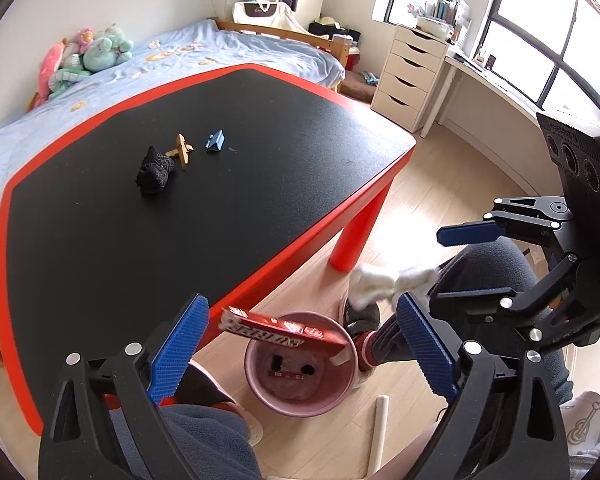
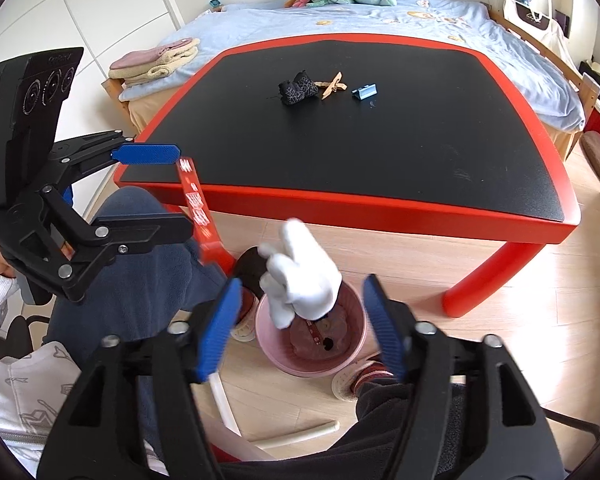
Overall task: Collect trash
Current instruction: 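Carry carton and socks over the wastebasket and open both tools, then move both tools back toward the remaining items on the table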
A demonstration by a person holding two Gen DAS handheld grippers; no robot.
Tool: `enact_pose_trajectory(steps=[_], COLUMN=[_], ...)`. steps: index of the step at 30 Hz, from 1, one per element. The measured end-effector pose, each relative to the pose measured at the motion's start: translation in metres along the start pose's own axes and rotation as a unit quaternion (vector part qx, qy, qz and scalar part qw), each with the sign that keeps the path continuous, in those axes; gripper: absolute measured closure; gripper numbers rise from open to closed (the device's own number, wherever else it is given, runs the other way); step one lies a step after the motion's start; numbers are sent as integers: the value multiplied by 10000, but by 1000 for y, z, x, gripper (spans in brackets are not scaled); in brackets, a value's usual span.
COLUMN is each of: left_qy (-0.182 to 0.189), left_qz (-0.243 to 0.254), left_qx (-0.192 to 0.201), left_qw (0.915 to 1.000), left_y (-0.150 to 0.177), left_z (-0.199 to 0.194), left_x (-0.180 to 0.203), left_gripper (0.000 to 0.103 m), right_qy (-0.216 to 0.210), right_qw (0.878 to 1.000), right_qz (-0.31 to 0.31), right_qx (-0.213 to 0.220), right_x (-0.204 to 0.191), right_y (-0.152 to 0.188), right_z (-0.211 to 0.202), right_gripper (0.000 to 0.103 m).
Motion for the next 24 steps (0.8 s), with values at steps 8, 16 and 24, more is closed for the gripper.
enact_pose_trajectory(steps=[8,16,24], left_qy=[-168,-269,-342], left_qz=[-136,-195,-264], left_qx=[11,-28,4], left_qw=[9998,9994,9991], left_y=[1,4,3], left_z=[-2,-5,-8], left_x=[-10,-16,-23], left_gripper=[8,8,8], right_qy=[14,-67,-148], right_qw=[9998,9997,9996], right_qz=[191,209,209], right_qx=[28,42,84], right_x=[8,5,3], right_y=[1,-1,-7], right_z=[0,1,1], right_gripper=[14,9,7])
Point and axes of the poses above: each gripper's, at about its wrist camera, not at the fingertips, and z roughly the way its jaws point, x to its right, y to its underside, the point moved 6 cm from there along z, roughly the way its jaws point, and after that the axes turned 1 degree about x, right-handed, at the moved point
